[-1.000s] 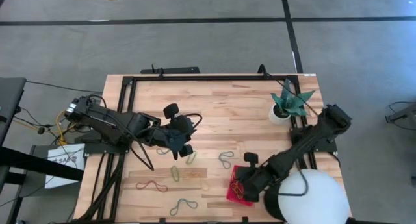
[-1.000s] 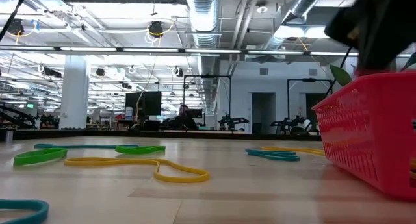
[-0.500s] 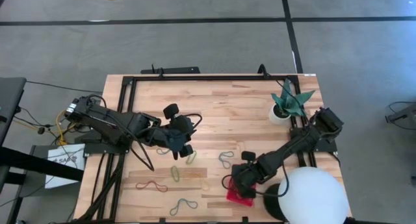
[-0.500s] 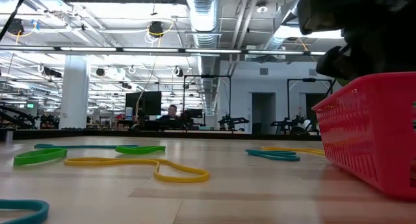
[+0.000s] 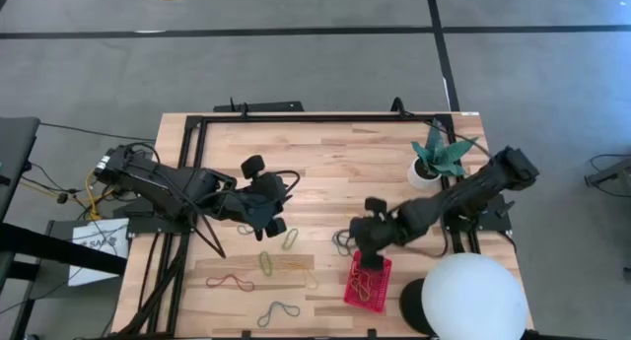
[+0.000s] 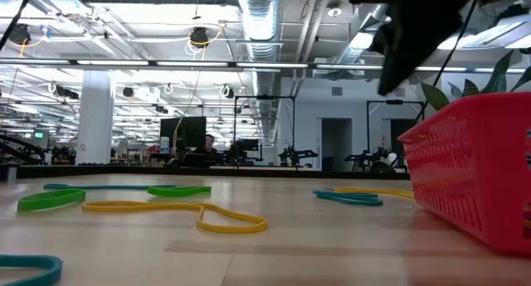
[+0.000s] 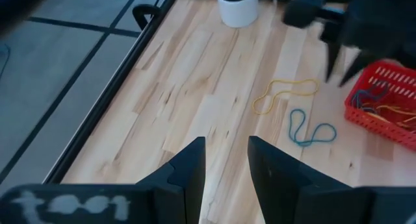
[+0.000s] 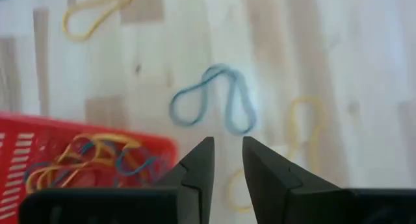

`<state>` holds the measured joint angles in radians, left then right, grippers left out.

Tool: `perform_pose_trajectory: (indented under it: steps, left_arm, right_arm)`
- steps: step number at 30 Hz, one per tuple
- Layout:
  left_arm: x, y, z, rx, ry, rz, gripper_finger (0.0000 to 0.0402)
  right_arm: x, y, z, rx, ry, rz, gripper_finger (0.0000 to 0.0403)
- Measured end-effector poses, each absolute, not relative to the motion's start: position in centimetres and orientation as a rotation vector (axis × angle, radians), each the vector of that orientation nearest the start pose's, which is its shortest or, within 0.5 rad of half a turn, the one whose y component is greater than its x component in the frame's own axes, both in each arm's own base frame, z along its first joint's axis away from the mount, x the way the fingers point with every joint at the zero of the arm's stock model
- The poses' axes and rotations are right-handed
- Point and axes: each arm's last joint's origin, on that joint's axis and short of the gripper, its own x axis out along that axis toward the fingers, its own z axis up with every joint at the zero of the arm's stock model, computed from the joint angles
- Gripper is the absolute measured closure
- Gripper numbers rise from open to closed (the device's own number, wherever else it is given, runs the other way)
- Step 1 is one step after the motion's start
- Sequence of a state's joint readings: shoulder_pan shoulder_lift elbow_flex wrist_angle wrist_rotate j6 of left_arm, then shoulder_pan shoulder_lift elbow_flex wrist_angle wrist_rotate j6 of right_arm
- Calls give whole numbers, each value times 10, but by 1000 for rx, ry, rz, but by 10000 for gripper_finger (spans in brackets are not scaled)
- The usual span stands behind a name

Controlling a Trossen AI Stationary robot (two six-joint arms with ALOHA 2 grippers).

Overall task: Pick and place items into bin
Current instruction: Put the yellow rubber band into the red bin

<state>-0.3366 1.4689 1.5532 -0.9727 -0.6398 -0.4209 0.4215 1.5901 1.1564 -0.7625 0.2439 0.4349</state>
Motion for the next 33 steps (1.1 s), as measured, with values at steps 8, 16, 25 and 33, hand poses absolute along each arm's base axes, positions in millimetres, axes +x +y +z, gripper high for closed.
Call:
perform_pose_trajectory:
  steps: [8,16,25,33]
  left_arm:
    - [256,-83,382,11,722,478,294]
    - [243,-90,377,21,754,543,294]
    - [235,-102,377,59,726,559,294]
    - [234,-104,377,75,711,566,294]
  right_arm:
    - [298,61,231,40,1157,-231,330]
    - [320,23,186,143,1333,-256,330]
    - [327,6,144,217,1503,-239,330]
    - [330,4,136,227,1527,-196,330]
